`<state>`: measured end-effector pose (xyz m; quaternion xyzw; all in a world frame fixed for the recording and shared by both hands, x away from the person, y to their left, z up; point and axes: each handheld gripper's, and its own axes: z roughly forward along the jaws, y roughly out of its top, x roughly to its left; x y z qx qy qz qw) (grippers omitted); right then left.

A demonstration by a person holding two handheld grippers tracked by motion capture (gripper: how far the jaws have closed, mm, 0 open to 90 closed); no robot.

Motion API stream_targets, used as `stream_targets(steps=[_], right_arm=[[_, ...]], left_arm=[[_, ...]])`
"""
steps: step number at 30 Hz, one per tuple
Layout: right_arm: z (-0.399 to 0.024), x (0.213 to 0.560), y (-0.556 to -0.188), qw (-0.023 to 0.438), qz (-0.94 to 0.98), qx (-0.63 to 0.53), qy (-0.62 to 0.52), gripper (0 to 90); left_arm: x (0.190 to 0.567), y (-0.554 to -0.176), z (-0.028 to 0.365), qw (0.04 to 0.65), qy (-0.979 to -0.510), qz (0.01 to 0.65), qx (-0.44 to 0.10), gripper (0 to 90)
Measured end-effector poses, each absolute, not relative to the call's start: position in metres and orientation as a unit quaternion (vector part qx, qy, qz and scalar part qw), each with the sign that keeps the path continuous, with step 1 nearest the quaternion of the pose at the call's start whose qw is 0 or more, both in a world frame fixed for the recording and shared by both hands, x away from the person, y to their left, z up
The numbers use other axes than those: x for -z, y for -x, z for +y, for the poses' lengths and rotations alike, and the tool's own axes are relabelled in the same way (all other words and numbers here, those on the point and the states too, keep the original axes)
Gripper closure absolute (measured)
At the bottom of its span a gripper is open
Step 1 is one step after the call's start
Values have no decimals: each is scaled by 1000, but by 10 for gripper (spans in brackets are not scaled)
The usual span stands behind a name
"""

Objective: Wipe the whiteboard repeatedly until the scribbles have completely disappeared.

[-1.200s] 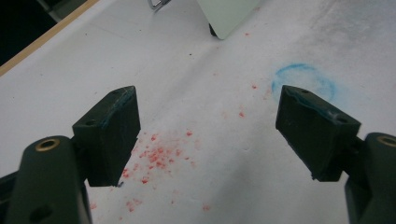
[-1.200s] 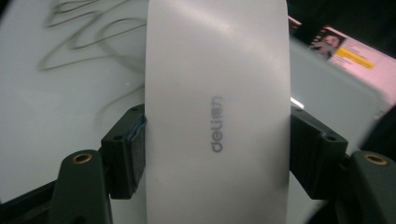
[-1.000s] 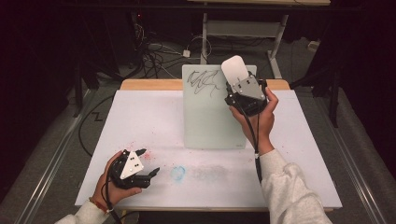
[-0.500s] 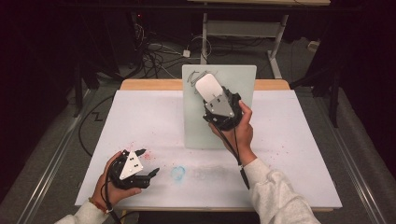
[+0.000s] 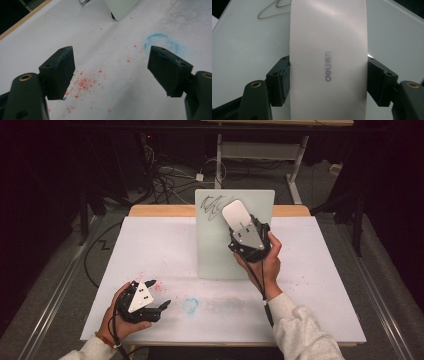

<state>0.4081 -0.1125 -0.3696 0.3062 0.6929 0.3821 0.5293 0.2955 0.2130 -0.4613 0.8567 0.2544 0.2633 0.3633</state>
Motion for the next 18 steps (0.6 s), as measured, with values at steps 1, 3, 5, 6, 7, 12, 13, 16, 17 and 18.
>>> stream_targets(steps=[1,3,5,6,7,12,13,16,17,18], right_arm=[[-112,371,-407,533,692,-378,-308,309],[-109,377,-406,535,694,-374,-303,309],[-104,385,-402,533,705,-366,-291,309],[-101,389,-401,532,710,-362,-284,309],[-97,394,-399,531,715,-359,-279,309],[-86,410,-392,532,734,-338,-252,309],[-86,409,-392,530,735,-339,-253,309],[-89,402,-395,524,738,-344,-251,309],[-90,398,-396,526,735,-345,-254,309],[-92,392,-399,525,730,-351,-261,309]], left_arm=[[461,-296,213,363,-857,254,-263,211],[462,-296,212,363,-857,254,-263,211],[462,-296,212,363,-857,254,-263,211],[462,-296,212,362,-858,253,-263,211],[462,-296,211,362,-858,253,-263,211],[462,-297,211,362,-858,253,-263,211],[462,-297,211,362,-858,253,-263,211],[462,-297,211,363,-857,253,-263,211],[462,-297,212,363,-857,253,-263,211],[461,-296,211,363,-857,253,-263,211]])
